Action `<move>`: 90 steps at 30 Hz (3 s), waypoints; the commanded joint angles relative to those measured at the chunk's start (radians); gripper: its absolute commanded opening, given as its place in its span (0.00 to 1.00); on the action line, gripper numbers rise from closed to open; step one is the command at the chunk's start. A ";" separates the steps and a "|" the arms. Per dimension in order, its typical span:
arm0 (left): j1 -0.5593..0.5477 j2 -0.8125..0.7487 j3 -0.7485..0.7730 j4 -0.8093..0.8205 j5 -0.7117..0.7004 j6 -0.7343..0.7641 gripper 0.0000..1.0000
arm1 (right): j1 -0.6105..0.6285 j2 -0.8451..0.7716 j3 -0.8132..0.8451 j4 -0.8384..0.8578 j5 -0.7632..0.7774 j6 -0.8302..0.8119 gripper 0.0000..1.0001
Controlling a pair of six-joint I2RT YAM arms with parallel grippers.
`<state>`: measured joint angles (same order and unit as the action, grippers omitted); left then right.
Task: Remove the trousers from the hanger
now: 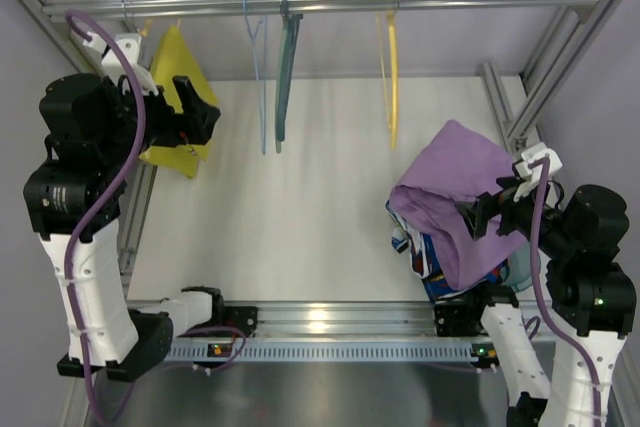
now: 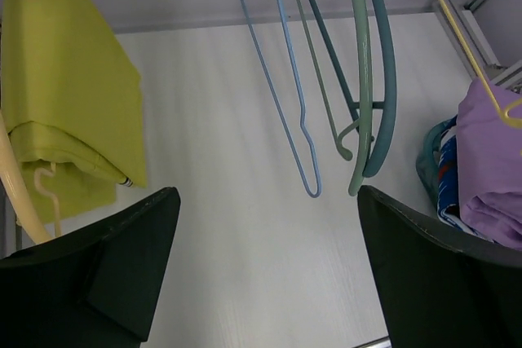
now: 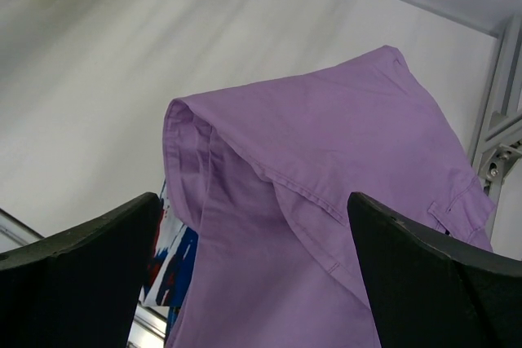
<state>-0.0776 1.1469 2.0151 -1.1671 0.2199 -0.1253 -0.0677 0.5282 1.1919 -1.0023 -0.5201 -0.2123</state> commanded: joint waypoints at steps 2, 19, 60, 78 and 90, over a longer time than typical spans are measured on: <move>0.013 0.043 0.057 0.067 -0.069 -0.056 0.95 | -0.017 0.021 0.025 0.039 -0.020 0.010 0.99; 0.125 0.152 0.160 0.119 -0.476 -0.010 0.82 | -0.018 0.049 0.015 0.051 -0.026 0.014 0.99; 0.725 0.445 -0.076 0.523 0.979 -0.336 0.55 | -0.018 0.012 -0.017 0.033 -0.031 -0.019 0.99; 0.713 0.516 -0.085 0.529 1.101 -0.408 0.41 | -0.018 0.012 -0.037 0.047 -0.040 -0.006 0.99; 0.685 0.559 -0.036 0.531 1.144 -0.413 0.24 | -0.018 0.027 -0.029 0.057 -0.046 0.004 0.99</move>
<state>0.6167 1.7126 1.9301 -0.6819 1.3319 -0.5488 -0.0685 0.5461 1.1530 -0.9913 -0.5476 -0.2157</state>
